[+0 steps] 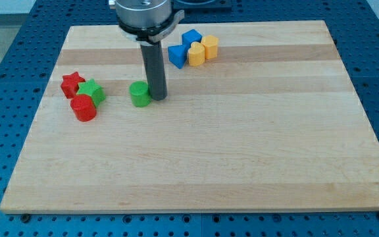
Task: Move the green circle towards the left side of the board
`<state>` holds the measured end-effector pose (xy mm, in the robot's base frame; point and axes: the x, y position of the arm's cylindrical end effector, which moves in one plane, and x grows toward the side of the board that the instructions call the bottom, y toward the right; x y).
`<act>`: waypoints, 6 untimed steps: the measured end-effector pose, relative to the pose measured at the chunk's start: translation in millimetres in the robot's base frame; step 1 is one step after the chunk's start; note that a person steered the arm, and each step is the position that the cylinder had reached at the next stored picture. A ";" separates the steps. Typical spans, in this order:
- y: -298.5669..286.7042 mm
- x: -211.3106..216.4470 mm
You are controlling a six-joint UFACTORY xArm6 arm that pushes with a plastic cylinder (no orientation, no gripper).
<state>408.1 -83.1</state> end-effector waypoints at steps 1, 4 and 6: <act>-14.5 0.0; -60.6 0.0; -65.9 0.0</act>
